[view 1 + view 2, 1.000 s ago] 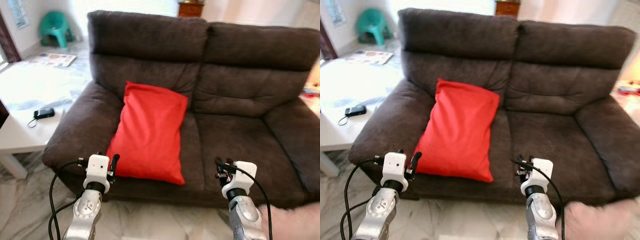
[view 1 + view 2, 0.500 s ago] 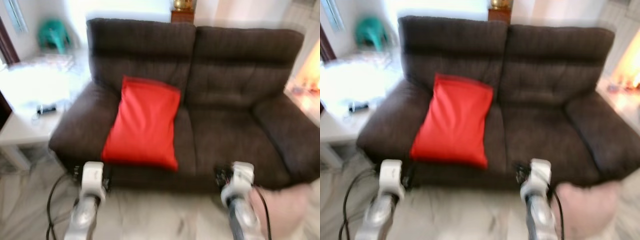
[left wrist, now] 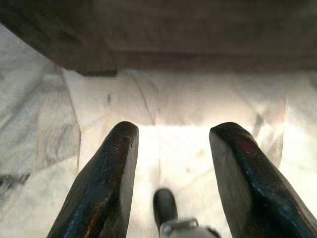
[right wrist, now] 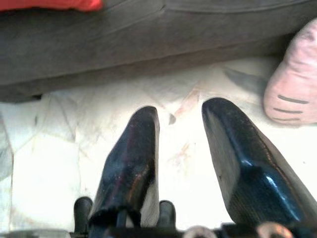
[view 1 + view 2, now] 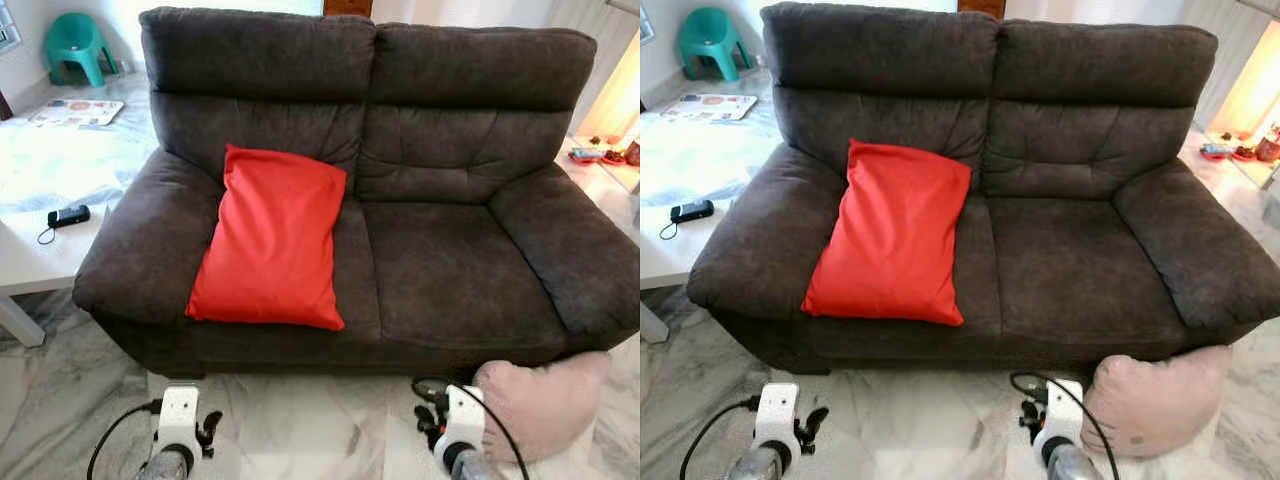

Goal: Move the pillow to the sofa from floor

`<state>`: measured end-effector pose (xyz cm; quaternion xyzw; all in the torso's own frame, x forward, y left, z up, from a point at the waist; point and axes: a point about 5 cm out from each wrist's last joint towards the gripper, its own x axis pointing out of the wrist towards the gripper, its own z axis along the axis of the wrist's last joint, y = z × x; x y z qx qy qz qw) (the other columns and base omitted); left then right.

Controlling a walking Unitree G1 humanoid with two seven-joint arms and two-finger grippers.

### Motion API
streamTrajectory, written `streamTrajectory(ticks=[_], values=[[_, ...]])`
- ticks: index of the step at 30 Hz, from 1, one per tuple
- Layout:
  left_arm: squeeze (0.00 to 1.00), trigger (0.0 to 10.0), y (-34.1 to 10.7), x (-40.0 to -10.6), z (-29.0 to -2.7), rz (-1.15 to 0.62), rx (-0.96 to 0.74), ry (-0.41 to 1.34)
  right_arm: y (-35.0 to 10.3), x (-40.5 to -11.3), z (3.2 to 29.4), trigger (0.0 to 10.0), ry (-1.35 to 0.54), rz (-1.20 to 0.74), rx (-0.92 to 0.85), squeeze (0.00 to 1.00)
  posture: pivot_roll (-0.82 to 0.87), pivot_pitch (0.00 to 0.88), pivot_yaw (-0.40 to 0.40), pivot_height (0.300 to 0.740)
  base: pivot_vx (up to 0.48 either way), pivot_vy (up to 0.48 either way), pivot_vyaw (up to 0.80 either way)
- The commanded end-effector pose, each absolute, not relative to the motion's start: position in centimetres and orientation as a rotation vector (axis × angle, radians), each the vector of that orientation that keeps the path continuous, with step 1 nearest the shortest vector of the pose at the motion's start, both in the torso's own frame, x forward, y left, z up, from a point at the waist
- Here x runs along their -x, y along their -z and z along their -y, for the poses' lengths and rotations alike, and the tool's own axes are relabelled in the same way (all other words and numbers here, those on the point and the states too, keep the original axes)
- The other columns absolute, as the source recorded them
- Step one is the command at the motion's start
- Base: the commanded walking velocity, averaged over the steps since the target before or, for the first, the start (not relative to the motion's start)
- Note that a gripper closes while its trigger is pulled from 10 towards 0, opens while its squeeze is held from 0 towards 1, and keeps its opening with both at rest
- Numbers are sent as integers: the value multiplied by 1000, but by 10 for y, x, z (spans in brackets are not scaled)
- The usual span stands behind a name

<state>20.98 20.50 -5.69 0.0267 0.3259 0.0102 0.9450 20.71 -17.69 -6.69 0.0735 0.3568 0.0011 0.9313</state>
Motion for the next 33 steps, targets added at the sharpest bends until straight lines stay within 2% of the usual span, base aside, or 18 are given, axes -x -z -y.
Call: streamTrajectory(ticks=[1,9,17,33], values=[[0,10000,62,-204,-206,-705,-71,-13,71,-200,179,10000,-5,-771,-134,0,4,0,-82,740,0,0,0],[0,10000,68,-195,-212,-766,-75,-35,80,-183,197,10000,65,-851,-116,0,2,0,-69,740,0,0,0],[0,10000,66,-200,-212,-758,-117,-15,85,-176,194,10000,69,-903,-126,0,5,0,-71,740,0,0,0],[0,10000,67,-195,-216,-765,-124,-35,90,-169,187,10000,91,-948,-143,0,4,0,-75,740,0,-402,0]])
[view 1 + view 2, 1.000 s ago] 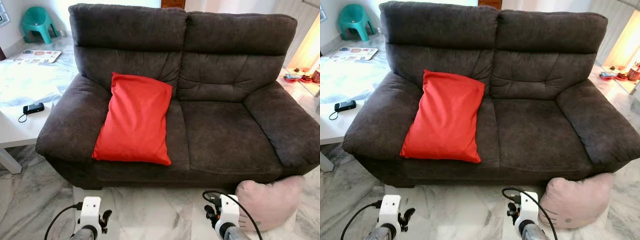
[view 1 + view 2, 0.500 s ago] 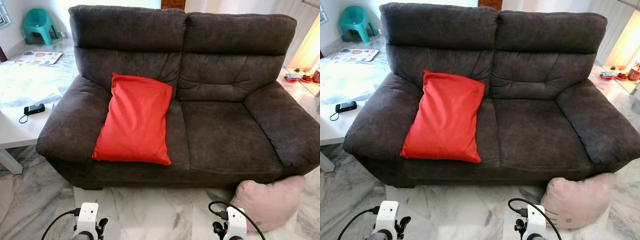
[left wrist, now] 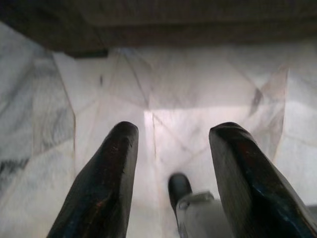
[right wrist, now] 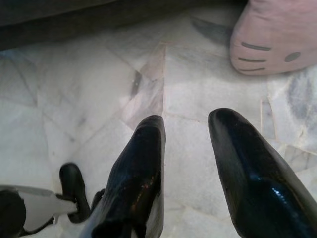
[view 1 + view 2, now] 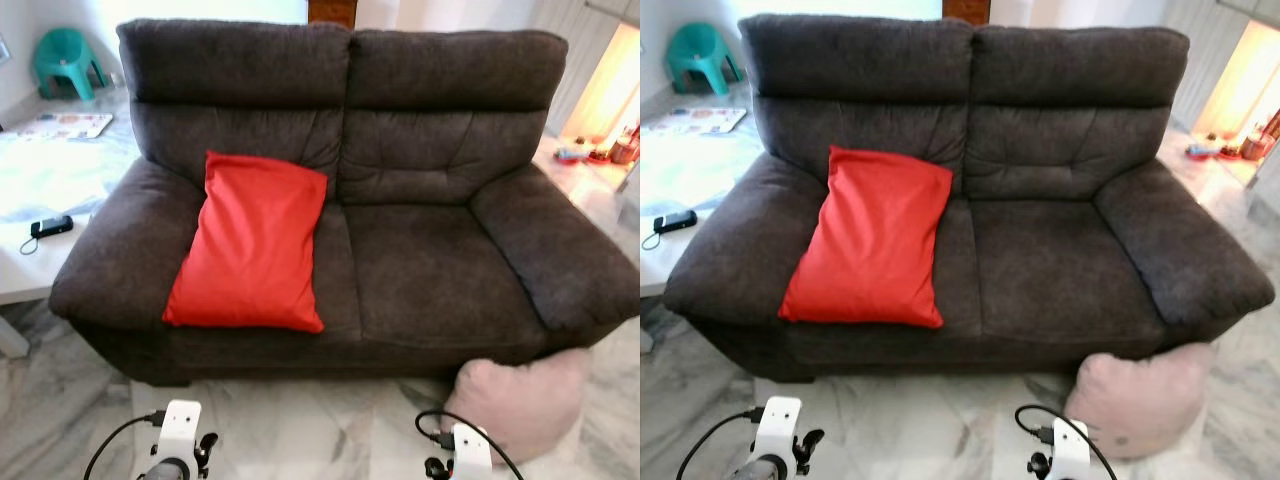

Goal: Move the pillow to the sofa from floor

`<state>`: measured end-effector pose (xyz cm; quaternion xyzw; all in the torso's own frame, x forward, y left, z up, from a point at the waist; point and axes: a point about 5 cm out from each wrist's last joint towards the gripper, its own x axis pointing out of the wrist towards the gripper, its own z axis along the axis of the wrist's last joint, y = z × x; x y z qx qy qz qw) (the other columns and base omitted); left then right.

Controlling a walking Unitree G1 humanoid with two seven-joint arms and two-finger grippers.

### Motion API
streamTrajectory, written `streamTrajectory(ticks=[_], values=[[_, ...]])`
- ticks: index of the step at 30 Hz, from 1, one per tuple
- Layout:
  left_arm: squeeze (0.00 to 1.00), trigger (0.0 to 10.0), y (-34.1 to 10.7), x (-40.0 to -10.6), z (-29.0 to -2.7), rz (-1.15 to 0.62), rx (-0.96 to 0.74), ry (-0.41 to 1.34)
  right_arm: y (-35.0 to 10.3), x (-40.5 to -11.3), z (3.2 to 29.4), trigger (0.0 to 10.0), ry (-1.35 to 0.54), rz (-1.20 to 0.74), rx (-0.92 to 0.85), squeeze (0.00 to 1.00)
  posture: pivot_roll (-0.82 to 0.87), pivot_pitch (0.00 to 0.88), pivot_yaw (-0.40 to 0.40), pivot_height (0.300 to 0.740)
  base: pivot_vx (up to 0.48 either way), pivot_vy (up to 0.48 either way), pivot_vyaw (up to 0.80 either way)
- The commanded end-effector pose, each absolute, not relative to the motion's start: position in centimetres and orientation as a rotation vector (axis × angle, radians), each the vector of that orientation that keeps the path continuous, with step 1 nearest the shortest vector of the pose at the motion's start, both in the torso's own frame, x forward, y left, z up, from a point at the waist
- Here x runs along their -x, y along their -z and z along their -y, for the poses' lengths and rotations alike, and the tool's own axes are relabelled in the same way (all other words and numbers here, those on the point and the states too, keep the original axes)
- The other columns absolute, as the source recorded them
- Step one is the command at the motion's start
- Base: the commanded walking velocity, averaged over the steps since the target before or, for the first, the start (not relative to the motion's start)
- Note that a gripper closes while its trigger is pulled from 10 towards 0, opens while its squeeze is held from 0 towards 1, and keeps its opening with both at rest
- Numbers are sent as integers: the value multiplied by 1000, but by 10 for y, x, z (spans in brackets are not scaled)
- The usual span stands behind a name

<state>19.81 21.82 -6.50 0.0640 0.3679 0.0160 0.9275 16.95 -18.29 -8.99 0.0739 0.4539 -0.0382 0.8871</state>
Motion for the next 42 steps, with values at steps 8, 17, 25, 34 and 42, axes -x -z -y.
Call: streamTrajectory(ticks=[8,17,25,34,42], values=[[0,10000,68,-194,-216,-765,-117,-39,89,-170,188,10000,96,-939,-143,0,5,0,-82,740,0,-404,0],[0,10000,67,-195,-215,-760,-110,-41,89,-170,189,10000,92,-940,-138,0,3,0,-86,740,0,-403,0],[0,10000,68,-194,-214,-763,-110,-39,89,-169,189,10000,84,-942,-137,0,4,0,-87,740,0,-405,0],[0,10000,69,-193,-213,-765,-114,-36,89,-169,188,10000,78,-943,-137,0,7,0,-88,740,0,-403,0],[0,10000,67,-196,-213,-754,-118,-32,89,-170,188,10000,80,-937,-142,0,8,0,-85,740,0,-396,0]])
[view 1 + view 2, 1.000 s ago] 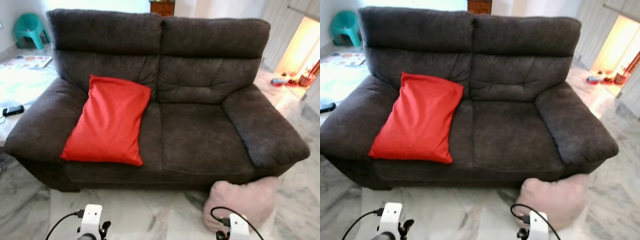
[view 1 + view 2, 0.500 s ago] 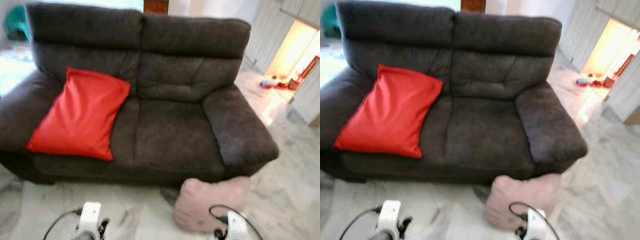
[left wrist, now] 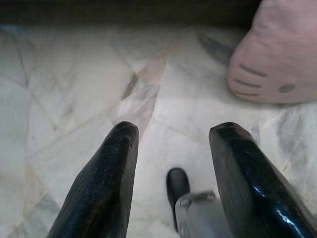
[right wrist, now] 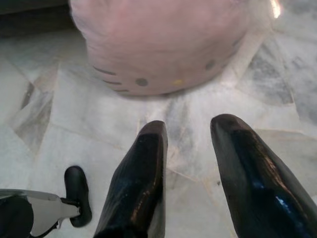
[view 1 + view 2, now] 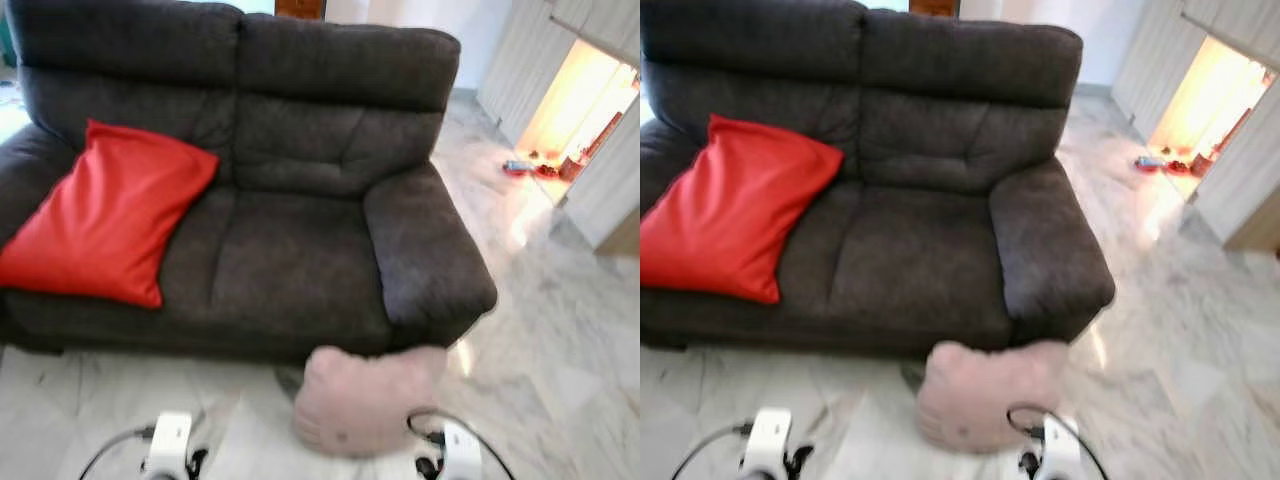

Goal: Move the pillow to the sofa from floor

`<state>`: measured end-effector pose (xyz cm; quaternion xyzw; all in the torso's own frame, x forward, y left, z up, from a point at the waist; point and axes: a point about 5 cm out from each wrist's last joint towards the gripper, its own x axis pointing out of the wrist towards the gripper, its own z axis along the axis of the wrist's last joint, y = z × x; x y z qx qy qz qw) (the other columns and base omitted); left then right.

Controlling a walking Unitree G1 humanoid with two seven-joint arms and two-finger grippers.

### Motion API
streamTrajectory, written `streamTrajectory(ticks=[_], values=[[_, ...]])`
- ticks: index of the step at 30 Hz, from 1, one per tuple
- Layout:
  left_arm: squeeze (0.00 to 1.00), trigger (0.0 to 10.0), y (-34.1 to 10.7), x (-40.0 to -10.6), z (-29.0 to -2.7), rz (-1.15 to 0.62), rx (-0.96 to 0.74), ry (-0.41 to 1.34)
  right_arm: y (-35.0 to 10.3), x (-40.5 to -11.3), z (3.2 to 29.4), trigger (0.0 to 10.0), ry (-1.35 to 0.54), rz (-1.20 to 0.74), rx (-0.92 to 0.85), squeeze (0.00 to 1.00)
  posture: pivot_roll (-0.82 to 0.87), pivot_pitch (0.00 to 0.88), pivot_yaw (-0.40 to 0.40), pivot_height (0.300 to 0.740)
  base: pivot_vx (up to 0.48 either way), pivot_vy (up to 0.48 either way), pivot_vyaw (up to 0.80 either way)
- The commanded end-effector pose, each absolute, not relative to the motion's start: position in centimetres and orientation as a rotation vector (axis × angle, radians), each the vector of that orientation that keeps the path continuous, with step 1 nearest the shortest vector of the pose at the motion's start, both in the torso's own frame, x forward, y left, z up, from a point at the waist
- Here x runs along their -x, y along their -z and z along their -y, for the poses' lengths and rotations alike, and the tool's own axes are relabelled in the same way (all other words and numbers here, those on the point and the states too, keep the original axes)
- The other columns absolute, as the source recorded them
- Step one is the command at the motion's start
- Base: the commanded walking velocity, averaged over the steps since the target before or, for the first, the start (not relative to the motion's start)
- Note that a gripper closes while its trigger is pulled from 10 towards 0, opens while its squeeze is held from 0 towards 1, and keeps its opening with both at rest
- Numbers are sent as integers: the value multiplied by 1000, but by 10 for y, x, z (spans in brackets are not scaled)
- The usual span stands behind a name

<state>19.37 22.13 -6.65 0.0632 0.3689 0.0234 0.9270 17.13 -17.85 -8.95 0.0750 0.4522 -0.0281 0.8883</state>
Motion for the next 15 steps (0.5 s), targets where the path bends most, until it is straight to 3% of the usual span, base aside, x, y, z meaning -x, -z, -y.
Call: streamTrajectory(ticks=[1,10,15], values=[[0,10000,67,-197,-213,-750,-118,-32,89,-170,188,10000,78,-935,-143,0,7,0,-85,740,0,-390,0],[0,10000,67,-196,-212,-751,-121,-31,87,-173,191,10000,99,-911,-156,0,6,0,-84,740,0,-376,0],[0,10000,67,-196,-212,-749,-124,-37,86,-174,193,10000,108,-902,-162,0,1,0,-83,740,0,0,0]])
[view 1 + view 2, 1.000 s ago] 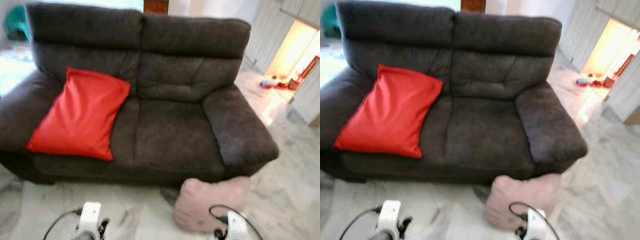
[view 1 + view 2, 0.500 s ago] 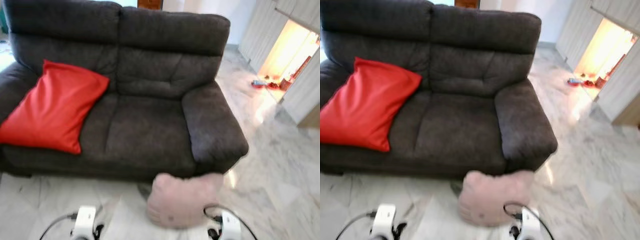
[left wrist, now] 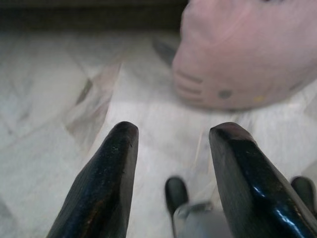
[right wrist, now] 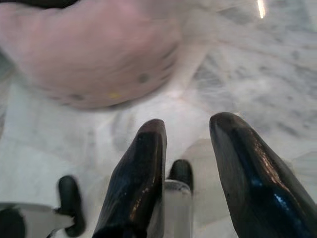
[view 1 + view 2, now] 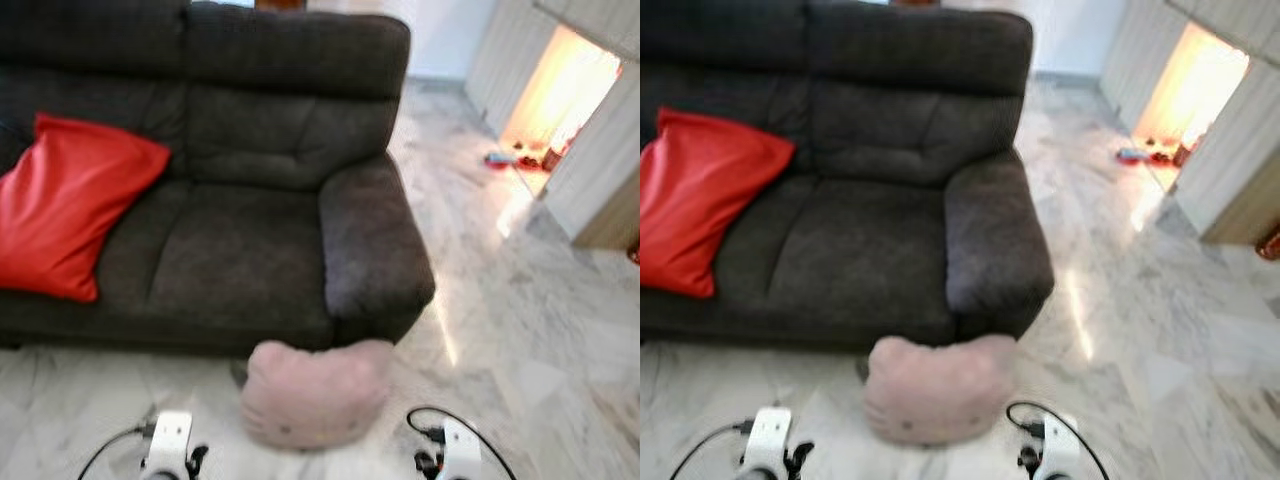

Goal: Move the pillow to the sofa from floor

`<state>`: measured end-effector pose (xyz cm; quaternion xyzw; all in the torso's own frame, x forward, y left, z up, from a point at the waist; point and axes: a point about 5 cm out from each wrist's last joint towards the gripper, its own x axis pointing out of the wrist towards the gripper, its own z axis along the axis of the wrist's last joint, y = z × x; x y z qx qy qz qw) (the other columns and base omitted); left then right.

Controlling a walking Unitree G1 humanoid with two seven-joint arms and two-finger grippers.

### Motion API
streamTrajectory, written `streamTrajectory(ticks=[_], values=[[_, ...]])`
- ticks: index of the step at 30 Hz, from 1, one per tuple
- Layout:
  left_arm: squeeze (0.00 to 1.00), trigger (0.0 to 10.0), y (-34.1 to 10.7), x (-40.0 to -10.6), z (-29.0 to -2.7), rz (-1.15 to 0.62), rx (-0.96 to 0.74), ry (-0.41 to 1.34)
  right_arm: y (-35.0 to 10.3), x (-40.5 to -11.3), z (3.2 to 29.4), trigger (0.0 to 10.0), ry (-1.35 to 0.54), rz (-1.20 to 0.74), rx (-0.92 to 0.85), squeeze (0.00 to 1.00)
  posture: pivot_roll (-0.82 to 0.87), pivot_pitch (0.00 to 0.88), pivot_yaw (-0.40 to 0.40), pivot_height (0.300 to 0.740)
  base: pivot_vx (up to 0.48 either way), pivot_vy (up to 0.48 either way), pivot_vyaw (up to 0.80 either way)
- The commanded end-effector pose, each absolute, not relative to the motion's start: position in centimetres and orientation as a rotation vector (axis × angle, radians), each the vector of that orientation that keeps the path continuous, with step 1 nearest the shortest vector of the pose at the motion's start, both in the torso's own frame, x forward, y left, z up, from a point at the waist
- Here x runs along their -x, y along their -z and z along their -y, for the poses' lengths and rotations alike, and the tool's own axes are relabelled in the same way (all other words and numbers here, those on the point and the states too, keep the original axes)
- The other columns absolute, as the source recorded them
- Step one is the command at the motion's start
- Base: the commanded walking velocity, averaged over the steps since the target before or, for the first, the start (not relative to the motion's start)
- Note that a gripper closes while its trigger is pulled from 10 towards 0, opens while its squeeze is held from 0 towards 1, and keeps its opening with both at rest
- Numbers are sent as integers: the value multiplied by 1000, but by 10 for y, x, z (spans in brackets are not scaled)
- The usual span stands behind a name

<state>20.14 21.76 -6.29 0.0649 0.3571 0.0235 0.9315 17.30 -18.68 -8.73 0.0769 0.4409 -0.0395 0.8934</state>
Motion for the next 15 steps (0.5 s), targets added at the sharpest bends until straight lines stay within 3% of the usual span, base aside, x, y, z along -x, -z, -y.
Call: streamTrajectory(ticks=[1,15], values=[[0,10000,67,-196,-212,-748,-123,-37,86,-174,193,10000,105,-901,-161,0,-1,0,-83,740,0,0,0],[0,10000,62,-204,-208,-702,-105,-31,85,-175,192,10000,99,-889,-173,0,-1,0,-78,740,0,0,0]])
